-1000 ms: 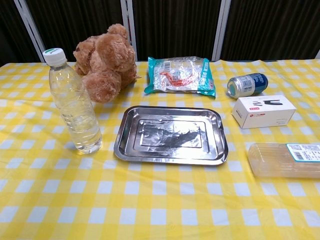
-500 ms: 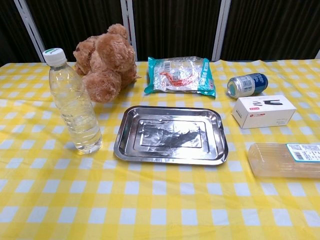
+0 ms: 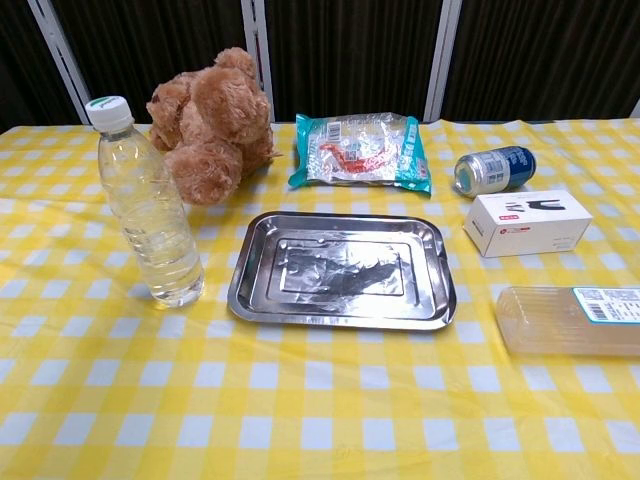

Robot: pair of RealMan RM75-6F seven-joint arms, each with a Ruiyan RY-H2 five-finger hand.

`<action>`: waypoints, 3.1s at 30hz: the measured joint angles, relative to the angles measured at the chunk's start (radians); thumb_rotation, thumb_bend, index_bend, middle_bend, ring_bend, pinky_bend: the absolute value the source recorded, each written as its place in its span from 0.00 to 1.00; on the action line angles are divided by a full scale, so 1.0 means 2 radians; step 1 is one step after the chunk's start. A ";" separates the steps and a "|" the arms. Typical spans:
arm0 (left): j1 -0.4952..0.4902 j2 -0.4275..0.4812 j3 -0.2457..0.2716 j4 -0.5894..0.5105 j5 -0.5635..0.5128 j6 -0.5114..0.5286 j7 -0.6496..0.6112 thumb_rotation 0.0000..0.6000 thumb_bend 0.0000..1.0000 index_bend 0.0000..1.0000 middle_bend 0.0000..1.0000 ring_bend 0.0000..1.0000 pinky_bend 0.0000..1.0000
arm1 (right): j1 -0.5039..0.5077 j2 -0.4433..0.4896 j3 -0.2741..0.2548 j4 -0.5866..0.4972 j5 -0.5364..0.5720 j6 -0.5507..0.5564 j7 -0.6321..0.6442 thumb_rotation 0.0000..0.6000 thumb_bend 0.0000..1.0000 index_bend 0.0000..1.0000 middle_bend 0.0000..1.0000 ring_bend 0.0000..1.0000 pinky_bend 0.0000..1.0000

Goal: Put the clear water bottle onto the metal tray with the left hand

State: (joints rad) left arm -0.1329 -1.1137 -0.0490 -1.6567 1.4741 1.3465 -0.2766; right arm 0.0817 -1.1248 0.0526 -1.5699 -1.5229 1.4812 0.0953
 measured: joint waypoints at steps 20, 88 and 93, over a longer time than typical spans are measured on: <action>-0.133 -0.088 -0.028 0.036 -0.037 -0.193 -0.275 1.00 0.16 0.13 0.10 0.00 0.00 | 0.006 0.001 0.000 0.001 0.001 -0.013 0.016 1.00 0.05 0.10 0.00 0.00 0.00; -0.167 -0.035 -0.160 -0.316 -0.164 -0.104 0.013 1.00 0.41 0.49 0.51 0.04 0.03 | 0.011 -0.001 -0.003 -0.001 0.002 -0.023 0.012 1.00 0.05 0.10 0.00 0.00 0.00; -0.163 -0.039 -0.146 -0.274 -0.173 -0.112 0.002 1.00 0.41 0.49 0.51 0.04 0.03 | 0.011 -0.002 -0.003 -0.001 0.004 -0.025 0.010 1.00 0.05 0.10 0.00 0.00 0.00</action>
State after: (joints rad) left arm -0.4595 -1.1909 -0.3409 -2.2055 1.1287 1.1225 -0.2720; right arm 0.1040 -1.1287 0.0474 -1.5720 -1.5146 1.4315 0.1157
